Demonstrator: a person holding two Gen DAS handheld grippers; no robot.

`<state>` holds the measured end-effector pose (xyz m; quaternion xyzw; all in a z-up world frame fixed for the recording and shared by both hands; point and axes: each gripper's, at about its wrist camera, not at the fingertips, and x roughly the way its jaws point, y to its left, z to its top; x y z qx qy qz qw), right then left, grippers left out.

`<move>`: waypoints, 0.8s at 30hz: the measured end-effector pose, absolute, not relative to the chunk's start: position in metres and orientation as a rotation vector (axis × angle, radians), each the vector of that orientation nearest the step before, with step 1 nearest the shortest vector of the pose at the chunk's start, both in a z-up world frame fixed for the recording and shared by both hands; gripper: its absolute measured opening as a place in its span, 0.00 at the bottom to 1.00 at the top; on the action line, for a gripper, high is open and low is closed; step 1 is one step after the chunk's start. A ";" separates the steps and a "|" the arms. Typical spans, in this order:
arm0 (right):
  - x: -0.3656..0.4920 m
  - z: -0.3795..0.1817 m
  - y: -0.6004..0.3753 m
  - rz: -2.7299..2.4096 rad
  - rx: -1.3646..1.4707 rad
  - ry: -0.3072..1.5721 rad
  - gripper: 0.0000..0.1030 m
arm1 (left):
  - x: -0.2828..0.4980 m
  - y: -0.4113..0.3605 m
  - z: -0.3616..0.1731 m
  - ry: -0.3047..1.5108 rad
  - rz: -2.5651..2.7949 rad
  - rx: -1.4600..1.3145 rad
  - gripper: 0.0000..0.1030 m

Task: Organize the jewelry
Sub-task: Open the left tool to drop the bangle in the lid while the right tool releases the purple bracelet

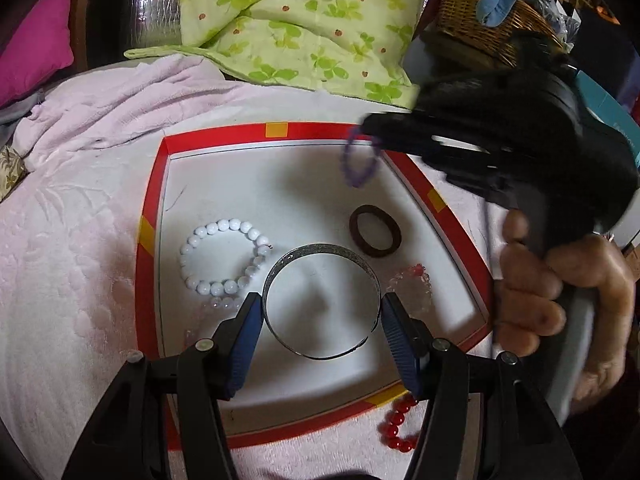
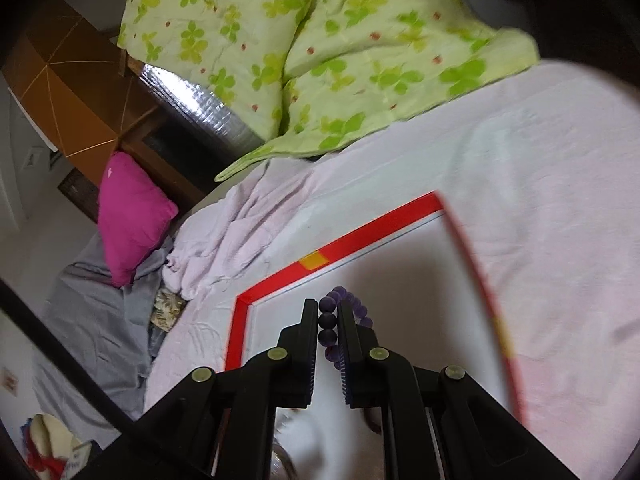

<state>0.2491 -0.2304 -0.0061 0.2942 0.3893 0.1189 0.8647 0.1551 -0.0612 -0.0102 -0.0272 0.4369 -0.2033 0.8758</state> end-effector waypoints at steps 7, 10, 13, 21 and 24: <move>0.277 -0.040 -0.218 0.298 0.731 0.869 0.11 | 0.163 -0.062 -0.018 0.950 -0.404 -0.064 0.61; 0.281 -0.047 -0.226 0.277 0.759 0.902 0.17 | 0.161 -0.065 -0.017 0.943 -0.385 -0.024 0.61; 0.276 -0.040 -0.238 0.247 0.752 0.896 0.59 | 0.160 -0.063 -0.014 0.932 -0.382 -0.016 0.61; 0.234 0.014 -0.257 0.209 0.636 0.791 0.59 | 0.142 -0.039 0.012 0.851 -0.355 -0.048 0.61; 0.212 0.030 -0.255 0.208 0.571 0.783 0.59 | 0.134 -0.018 0.019 0.825 -0.304 -0.070 0.61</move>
